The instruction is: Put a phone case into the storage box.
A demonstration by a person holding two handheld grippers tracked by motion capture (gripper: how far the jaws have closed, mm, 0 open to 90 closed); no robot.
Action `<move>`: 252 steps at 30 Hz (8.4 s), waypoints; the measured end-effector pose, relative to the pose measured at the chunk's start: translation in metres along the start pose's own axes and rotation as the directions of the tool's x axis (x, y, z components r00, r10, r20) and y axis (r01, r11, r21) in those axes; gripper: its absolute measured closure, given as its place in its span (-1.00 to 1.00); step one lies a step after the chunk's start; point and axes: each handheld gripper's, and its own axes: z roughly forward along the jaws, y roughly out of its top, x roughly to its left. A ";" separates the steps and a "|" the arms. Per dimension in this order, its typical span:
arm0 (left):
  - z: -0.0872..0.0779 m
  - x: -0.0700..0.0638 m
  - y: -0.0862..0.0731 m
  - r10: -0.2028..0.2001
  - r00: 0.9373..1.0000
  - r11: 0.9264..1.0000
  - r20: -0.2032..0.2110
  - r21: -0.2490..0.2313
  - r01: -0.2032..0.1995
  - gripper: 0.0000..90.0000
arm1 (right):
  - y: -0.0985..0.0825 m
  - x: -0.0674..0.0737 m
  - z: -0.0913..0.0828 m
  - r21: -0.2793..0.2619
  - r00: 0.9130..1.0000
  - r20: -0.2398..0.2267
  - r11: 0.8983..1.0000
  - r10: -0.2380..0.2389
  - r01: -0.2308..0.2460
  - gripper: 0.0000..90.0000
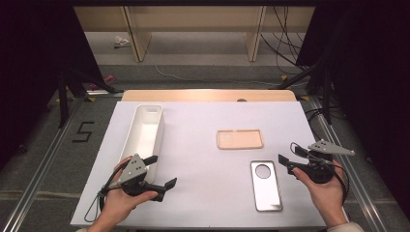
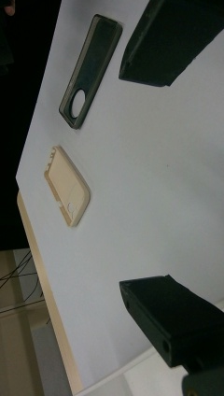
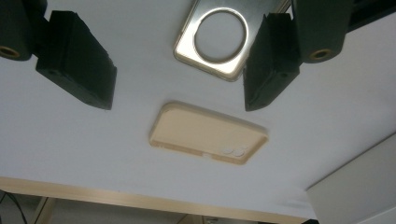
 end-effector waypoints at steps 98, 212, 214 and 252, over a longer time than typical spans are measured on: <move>-0.002 0.014 -0.001 0.024 0.999 1.000 -0.022 0.010 -0.024 -0.91 | -0.036 0.093 0.038 0.424 0.468 -0.690 0.216 -0.552 0.879 0.74; 0.149 0.009 0.085 -0.354 0.935 0.874 -0.002 0.355 0.332 0.14 | 0.036 0.152 0.073 -0.005 0.453 -0.679 0.620 -0.578 0.784 0.99; 0.148 0.010 0.085 -0.372 0.928 0.874 -0.013 0.333 0.354 0.35 | 0.035 0.153 0.073 0.000 0.456 -0.679 0.621 -0.575 0.784 0.99; 0.105 -0.002 0.103 -0.092 0.996 0.995 -0.011 -0.033 0.092 0.82 | 0.030 0.124 0.080 0.008 0.720 -0.461 0.809 -0.518 0.588 -0.29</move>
